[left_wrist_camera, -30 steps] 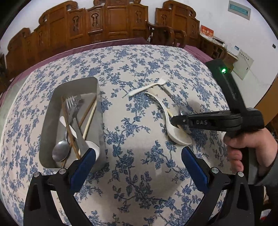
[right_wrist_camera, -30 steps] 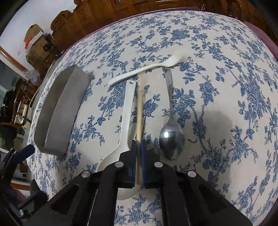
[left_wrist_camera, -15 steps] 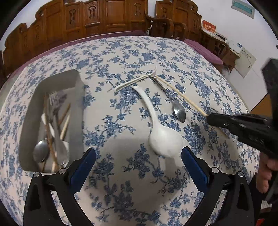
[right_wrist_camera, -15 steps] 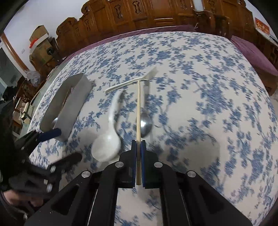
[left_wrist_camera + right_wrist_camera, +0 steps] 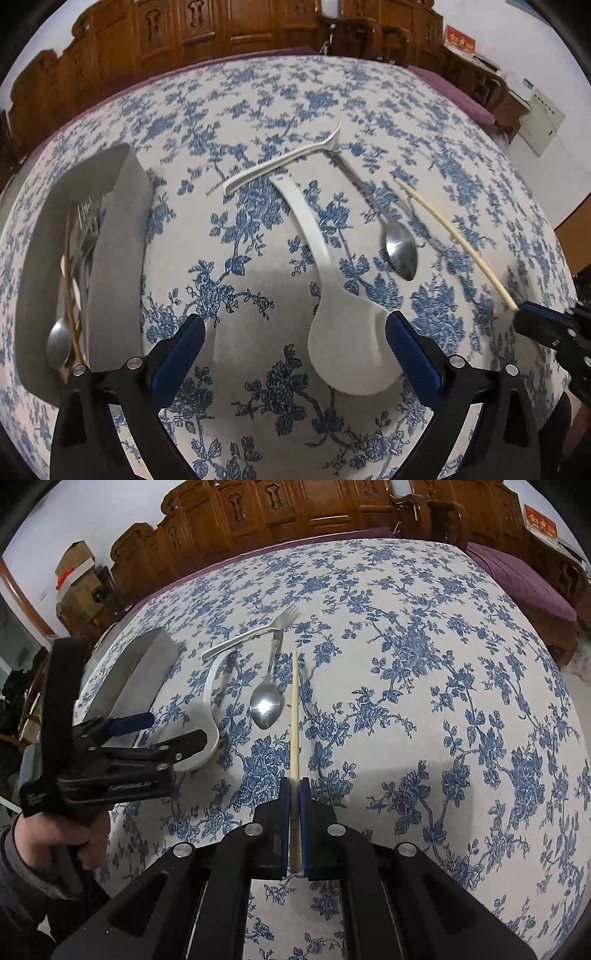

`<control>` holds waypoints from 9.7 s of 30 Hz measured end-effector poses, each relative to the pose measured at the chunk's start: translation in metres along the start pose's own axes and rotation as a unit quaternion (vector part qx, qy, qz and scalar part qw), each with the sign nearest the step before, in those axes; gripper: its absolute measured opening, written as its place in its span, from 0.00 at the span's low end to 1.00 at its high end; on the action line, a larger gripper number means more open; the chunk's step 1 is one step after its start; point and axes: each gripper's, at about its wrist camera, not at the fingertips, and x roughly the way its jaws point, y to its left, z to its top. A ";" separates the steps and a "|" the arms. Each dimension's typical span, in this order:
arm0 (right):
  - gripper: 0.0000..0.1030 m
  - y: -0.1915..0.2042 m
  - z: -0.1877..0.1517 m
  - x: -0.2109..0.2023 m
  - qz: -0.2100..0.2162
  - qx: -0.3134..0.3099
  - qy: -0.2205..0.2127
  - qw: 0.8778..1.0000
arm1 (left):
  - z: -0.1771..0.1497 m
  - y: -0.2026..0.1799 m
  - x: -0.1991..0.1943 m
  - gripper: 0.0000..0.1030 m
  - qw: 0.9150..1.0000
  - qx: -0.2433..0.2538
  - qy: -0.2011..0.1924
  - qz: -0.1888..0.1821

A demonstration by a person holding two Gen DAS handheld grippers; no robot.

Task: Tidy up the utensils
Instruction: 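Grasp the white plastic spoon with the left tool while the right tool lifts the bamboo chopstick, then lower the white spoon into the tray and open the left tool while the right tool lowers the bamboo chopstick, then move the right tool to the metal spoon on the cloth and grasp its handle, then lift the metal spoon with the right tool while the left tool grasps the white plastic fork, then carry the white fork to the tray with the left tool while the right tool carries the spoon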

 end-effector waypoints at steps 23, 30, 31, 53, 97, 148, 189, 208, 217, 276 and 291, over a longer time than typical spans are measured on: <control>0.06 0.016 -0.005 -0.010 0.002 -0.006 -0.010 1.000 | -0.012 0.003 -0.027 0.03 0.999 -0.007 -0.019 -0.030; 0.06 0.036 0.003 -0.010 0.011 -0.011 -0.019 1.000 | -0.014 0.027 -0.055 0.03 0.998 -0.019 -0.049 -0.022; 0.06 0.039 0.004 -0.011 0.014 -0.012 -0.020 1.000 | -0.013 0.033 -0.060 0.03 0.998 -0.022 -0.055 -0.019; 0.06 0.105 0.032 -0.011 0.042 -0.044 -0.042 0.997 | -0.014 0.125 -0.105 0.03 0.993 -0.072 -0.095 0.022; 0.06 0.217 0.073 0.041 0.096 -0.086 -0.024 0.991 | -0.026 0.198 -0.115 0.44 0.991 -0.087 -0.089 0.057; 0.09 0.262 0.086 0.095 0.105 -0.099 -0.008 0.989 | -0.044 0.233 -0.143 0.58 0.986 -0.098 -0.108 0.077; 0.28 0.042 0.083 0.082 -0.047 -0.086 0.007 0.995 | 0.009 0.104 -0.098 0.63 0.995 -0.007 -0.094 0.026; 0.06 0.028 0.092 0.096 -0.099 -0.104 0.096 0.985 | 0.022 0.080 -0.078 0.63 0.996 0.017 -0.082 0.017; 0.05 -0.002 0.082 0.081 -0.099 -0.082 0.077 0.989 | 0.047 0.052 -0.051 0.63 0.996 0.055 -0.069 0.009; 0.06 0.040 0.074 -0.009 -0.030 -0.077 -0.024 0.996 | 0.075 0.039 -0.067 0.04 0.993 0.104 -0.050 0.002; 0.06 0.095 0.078 -0.019 -0.017 -0.104 -0.038 0.994 | 0.037 0.091 -0.113 0.04 0.995 0.068 -0.072 0.012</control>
